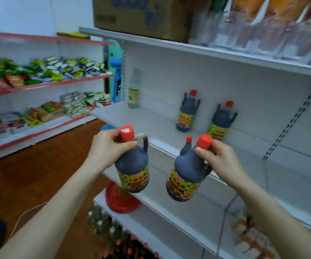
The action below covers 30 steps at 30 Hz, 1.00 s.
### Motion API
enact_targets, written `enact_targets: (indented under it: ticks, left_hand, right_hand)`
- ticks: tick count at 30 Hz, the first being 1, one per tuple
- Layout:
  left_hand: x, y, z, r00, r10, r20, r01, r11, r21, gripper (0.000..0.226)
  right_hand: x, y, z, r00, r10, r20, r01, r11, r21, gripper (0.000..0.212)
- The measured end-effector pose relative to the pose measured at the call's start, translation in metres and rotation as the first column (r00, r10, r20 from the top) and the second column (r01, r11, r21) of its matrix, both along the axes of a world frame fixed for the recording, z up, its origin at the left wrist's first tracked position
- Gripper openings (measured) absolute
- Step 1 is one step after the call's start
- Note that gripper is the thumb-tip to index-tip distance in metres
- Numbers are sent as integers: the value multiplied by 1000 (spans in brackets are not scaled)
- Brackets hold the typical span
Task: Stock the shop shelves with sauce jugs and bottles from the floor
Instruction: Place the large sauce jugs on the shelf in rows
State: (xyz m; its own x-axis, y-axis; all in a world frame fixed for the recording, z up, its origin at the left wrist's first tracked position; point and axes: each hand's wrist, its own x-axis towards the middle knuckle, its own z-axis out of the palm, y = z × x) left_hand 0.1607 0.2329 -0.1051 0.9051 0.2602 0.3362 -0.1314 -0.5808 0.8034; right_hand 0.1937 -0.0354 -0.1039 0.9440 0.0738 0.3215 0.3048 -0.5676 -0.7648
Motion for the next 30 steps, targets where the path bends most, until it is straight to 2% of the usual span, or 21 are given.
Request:
enact_targets:
  ticks: [6,11,18,21,27,30]
  left_hand:
    - [81,-70,16,983,-184,-2,183,980,-81,20]
    - [151,-106,13,950,-311,-20,308,946,-96,12]
    - [230,-135,3,914,-405,-34,404,914,-38,21]
    - [251,-144,2,897,-439,-51,439,898,-20,21]
    - [270,-156,-8,893,-451,17,444,885,136,20]
    - [274,-157,-12,906,-419,60,402,897,185,24]
  right_hand:
    - [59,-61,15,991,-124,46,122,991,46,11]
    - [101,-87,16,971,-238,7,238,971,23,11]
    - [145,-103,4,914,-404,-43,403,915,-19,16]
    - [158,-107,4,904,-417,-91,413,909,-60,24]
    - [167,-99,2,887,-450,-108,428,886,-175,20]
    - [161,-98,-8,882,-465,-75,463,885,-41,25]
